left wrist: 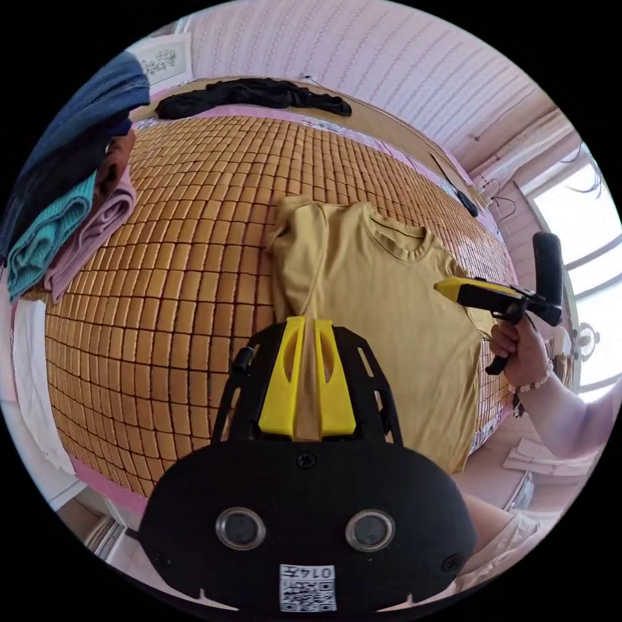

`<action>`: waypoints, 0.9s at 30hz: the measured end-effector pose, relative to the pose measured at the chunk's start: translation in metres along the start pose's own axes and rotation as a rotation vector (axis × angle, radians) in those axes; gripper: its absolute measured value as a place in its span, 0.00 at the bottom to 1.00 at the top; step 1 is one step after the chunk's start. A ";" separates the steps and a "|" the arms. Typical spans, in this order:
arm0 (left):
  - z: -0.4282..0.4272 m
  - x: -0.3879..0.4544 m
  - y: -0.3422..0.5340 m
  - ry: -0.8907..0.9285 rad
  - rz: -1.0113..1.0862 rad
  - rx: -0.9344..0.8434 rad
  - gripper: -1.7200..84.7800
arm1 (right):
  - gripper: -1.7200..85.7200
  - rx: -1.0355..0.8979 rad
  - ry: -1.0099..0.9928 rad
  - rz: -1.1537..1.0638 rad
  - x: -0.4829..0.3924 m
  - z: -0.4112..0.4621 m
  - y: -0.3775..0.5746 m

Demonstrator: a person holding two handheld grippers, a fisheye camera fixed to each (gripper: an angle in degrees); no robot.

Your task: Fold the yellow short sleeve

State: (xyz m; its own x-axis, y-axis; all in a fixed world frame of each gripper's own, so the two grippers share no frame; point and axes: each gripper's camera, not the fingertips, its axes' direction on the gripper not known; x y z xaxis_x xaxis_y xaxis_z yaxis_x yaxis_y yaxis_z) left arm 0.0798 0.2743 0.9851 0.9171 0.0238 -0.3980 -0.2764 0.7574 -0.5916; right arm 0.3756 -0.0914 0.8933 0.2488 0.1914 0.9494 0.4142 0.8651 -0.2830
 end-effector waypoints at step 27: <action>0.033 0.044 0.006 0.190 0.239 0.045 0.09 | 0.04 -0.052 0.224 0.258 0.075 0.068 -0.003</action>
State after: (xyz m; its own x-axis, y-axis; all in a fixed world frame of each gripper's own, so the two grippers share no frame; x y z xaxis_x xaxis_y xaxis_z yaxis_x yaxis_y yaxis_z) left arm 0.1280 0.3015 0.9866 0.7566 0.0854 -0.6483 -0.4607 0.7732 -0.4358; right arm 0.3330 -0.0481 0.9752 0.5349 0.2889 0.7940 0.3557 0.7754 -0.5218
